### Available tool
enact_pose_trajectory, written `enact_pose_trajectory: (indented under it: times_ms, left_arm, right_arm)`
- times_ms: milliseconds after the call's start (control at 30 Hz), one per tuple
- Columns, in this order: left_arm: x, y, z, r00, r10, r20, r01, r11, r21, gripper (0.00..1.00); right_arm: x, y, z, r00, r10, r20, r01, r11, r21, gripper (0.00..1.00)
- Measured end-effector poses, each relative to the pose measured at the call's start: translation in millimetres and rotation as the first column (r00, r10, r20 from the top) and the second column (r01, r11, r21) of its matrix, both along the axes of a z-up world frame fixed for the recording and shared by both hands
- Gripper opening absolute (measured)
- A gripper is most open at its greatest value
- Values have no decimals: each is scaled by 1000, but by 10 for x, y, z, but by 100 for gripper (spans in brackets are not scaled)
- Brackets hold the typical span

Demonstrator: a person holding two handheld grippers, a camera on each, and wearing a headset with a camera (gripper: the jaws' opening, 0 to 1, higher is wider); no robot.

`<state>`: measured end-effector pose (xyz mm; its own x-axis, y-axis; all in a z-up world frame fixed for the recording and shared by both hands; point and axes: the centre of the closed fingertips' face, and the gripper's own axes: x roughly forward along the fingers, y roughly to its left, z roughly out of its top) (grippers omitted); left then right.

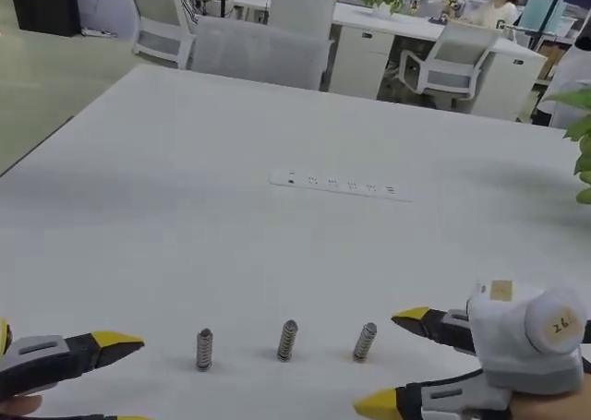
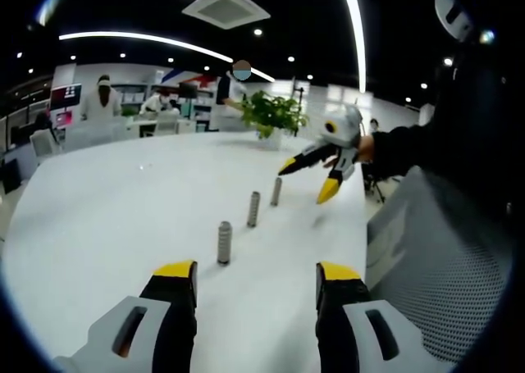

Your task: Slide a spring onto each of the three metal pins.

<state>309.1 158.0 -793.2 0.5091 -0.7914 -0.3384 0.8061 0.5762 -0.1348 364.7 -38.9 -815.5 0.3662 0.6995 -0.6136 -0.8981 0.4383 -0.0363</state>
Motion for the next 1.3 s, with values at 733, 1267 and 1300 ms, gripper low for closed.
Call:
enact_pose_trajectory:
  times_ms: [733,1267,1300]
  left_arm:
    - [-30,27,-65,1000,25,-19,-25,1000,-9,57]
    - [-10,38,-84,998,56,-27,-56,998,-11,60]
    - [-8,42,-89,998,59,-27,-60,998,-9,60]
  right_arm:
    - [-135,-24,2,999,-25,33,23,998,53,76]
    - [-128,-51,13,998,-52,35,49,995,82,76]
    - [-127,-55,8,998,-54,33,51,995,80,76]
